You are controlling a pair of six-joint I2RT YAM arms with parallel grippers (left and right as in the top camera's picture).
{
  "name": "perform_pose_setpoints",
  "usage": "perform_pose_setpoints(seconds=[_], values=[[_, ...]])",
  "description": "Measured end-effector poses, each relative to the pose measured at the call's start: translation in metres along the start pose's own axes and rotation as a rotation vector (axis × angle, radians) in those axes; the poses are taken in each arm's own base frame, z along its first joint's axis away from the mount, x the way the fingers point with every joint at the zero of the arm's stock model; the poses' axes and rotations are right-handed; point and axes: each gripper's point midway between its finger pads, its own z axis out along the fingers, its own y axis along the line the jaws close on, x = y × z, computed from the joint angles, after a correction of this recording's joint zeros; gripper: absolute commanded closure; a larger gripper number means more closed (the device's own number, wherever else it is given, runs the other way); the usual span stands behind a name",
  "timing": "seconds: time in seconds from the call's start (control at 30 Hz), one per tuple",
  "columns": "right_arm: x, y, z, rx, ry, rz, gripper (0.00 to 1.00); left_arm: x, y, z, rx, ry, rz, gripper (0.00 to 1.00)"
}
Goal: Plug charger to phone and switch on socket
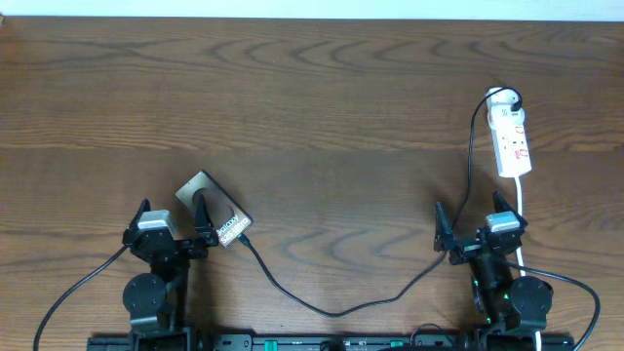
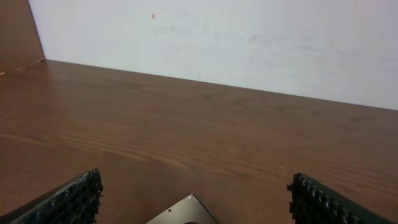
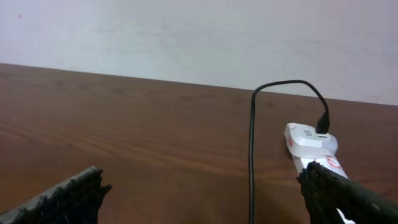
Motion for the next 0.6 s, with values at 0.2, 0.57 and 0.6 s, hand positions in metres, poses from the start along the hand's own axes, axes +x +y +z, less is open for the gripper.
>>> perform_pose_setpoints(seconds=[0.2, 0.57, 0.6], values=[[0.000, -0.002, 0.000, 0.011, 0.002, -0.036, 0.01, 0.000, 0.000, 0.000, 0.000, 0.000, 0.000, 0.06], [0.003, -0.013, -0.001, 0.076, 0.013, -0.047, 0.01, 0.000, 0.000, 0.000, 0.000, 0.000, 0.000, 0.06], [0.003, -0.014, -0.001, 0.084, 0.014, -0.037, 0.01, 0.000, 0.000, 0.000, 0.000, 0.000, 0.000, 0.06]])
